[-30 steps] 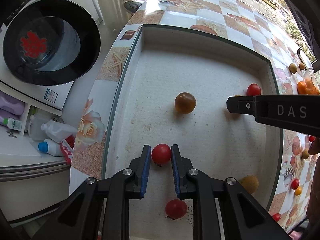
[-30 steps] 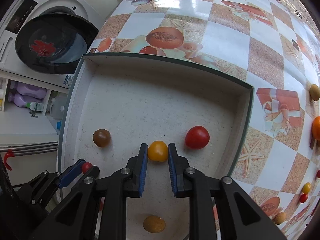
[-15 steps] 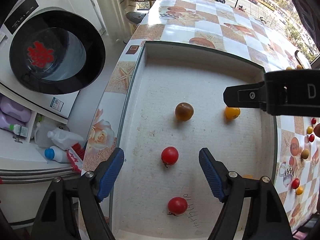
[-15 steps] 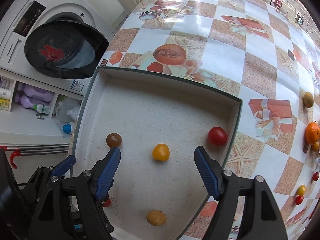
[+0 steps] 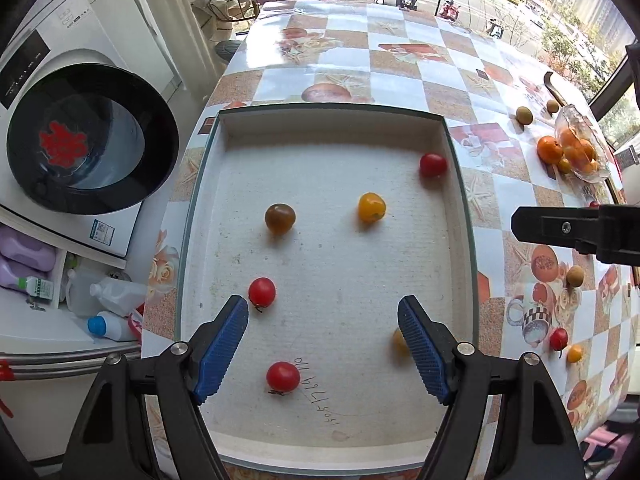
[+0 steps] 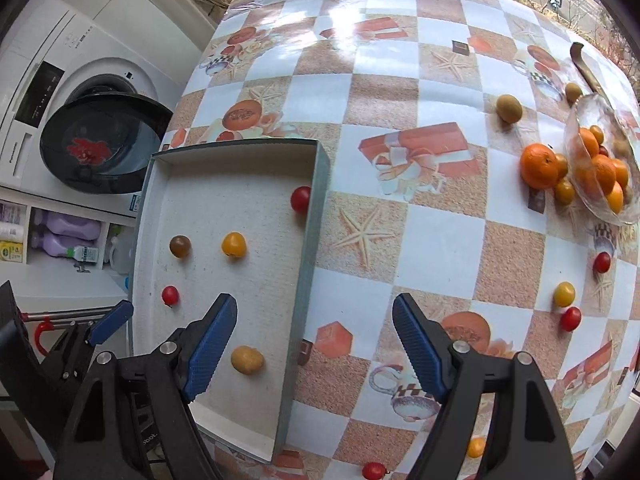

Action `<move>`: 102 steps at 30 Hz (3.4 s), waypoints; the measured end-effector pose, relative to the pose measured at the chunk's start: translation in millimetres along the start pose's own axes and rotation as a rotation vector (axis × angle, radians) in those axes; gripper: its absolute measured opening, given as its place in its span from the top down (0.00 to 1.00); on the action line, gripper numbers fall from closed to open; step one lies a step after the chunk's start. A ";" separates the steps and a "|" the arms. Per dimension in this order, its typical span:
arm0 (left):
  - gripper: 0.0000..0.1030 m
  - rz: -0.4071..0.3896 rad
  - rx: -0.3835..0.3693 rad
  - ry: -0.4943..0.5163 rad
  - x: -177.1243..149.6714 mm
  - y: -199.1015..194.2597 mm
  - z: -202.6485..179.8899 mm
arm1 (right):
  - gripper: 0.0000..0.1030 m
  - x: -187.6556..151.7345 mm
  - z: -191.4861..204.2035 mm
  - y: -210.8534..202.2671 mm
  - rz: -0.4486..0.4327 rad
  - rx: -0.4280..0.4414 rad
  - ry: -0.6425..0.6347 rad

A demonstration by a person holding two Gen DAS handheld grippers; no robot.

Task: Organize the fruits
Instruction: 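Move both grippers back toward the tomatoes on the table, then grasp a red tomato with the left gripper while the right grasps a yellow tomato, then carry both tomatoes toward the white tray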

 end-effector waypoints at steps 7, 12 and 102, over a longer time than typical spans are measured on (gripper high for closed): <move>0.24 -0.005 -0.044 0.129 -10.4 -13.0 -59.1 | 0.20 -61.8 -86.7 -10.8 0.039 -0.075 0.144; 0.24 -0.001 -0.096 0.197 -23.1 -24.7 -102.4 | 0.19 -101.8 -133.9 -15.4 0.068 -0.115 0.222; 0.78 -0.006 -0.172 -0.096 -19.6 -22.2 -13.0 | 0.78 -42.8 3.1 -7.6 0.068 0.028 -0.106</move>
Point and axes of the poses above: each gripper's, at about its wrist camera, not at the fingertips, and y roughly the way its jaws point, z to its left, x to its top, the point moved 7 cm from there along y, roughly the way its jaws point, and after that the axes turned 3 degrees about -x, right-handed, at the moved point
